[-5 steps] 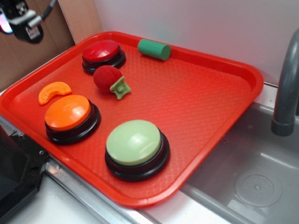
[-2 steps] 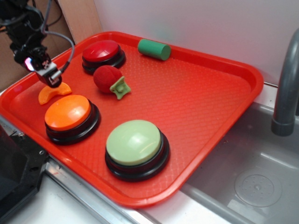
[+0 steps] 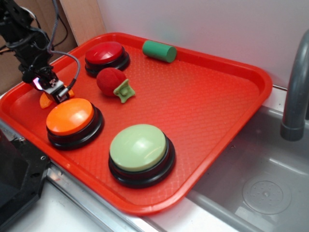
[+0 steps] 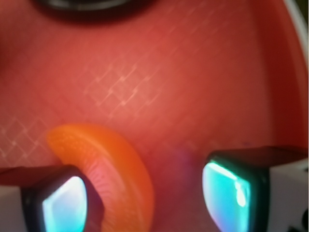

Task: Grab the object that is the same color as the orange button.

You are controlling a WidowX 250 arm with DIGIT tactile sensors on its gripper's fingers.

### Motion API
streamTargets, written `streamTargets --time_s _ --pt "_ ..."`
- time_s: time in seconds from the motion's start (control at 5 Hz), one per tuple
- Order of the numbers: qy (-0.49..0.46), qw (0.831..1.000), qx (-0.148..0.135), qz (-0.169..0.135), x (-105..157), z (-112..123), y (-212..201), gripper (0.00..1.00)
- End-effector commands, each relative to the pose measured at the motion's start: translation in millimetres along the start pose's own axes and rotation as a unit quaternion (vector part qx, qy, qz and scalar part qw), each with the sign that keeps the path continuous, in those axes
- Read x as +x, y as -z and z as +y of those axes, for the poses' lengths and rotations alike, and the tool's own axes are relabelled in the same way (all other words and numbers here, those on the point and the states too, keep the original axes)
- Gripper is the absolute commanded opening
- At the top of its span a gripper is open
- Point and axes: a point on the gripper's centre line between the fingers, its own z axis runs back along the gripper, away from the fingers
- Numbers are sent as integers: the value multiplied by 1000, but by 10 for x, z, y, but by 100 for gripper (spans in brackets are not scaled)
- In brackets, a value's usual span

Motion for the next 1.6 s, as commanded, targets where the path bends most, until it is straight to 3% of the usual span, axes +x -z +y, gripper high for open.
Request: streamTargets --time_s 0.0,0.2,0.6,1.0,1.2,1.4 --pt "11 1000 7 -3 3 0 60 100" --pt "7 1000 13 -10 -3 -12 65 0" --pt "15 1000 8 -4 -15 -16 81 0" --pt "4 1000 10 0 141 0 -177 0" --pt "-12 999 25 -17 223 -103 -555 0" --pt "-24 999 27 -15 385 -310 -970 0"
